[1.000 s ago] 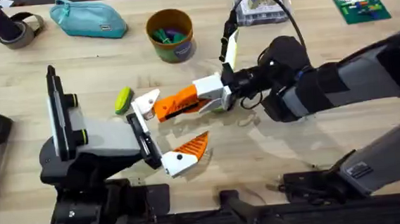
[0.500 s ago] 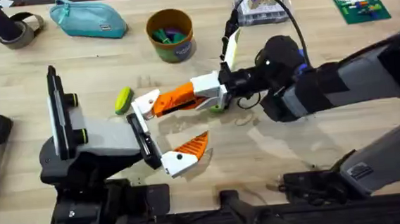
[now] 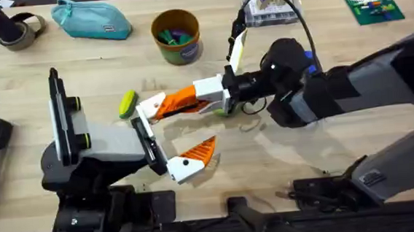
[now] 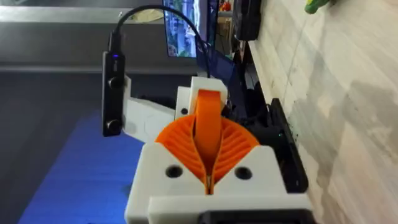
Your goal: Pick up the gripper from the table and insert it into the empty holder that is missing its gripper. Then pick up a screw, insert it into the mounting hole, and use the screwdriver to tighten it. Finally, clean up the table by picking up the vegetable and placing it into the bucket.
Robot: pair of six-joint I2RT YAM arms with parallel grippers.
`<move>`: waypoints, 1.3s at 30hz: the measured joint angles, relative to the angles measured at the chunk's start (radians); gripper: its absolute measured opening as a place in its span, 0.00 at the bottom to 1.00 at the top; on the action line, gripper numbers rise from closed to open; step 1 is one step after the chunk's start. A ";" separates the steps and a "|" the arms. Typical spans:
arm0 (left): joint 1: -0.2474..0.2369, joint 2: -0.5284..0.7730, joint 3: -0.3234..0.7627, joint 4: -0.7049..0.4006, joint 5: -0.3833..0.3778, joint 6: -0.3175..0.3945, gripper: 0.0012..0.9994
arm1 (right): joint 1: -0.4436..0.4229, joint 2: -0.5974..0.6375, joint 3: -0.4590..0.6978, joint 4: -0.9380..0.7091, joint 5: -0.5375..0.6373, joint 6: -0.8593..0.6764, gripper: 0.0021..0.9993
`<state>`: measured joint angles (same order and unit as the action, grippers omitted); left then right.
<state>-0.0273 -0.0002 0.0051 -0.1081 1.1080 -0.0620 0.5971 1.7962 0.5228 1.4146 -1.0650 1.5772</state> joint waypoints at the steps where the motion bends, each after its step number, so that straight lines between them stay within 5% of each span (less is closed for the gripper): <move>1: 0.000 0.000 0.000 0.000 0.000 0.000 0.99 | 0.004 0.000 0.000 0.000 0.006 0.000 0.02; 22: 0.002 0.000 0.000 0.000 -0.004 0.000 0.99 | 0.044 0.000 0.019 -0.036 0.053 -0.009 0.02; 39: 0.005 0.000 0.000 0.000 -0.001 0.000 0.99 | 0.006 -0.003 0.117 -0.224 -0.068 -0.097 0.02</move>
<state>-0.0220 -0.0001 0.0051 -0.1086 1.1068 -0.0616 0.6035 1.7927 0.6395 1.1909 -1.1330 1.4801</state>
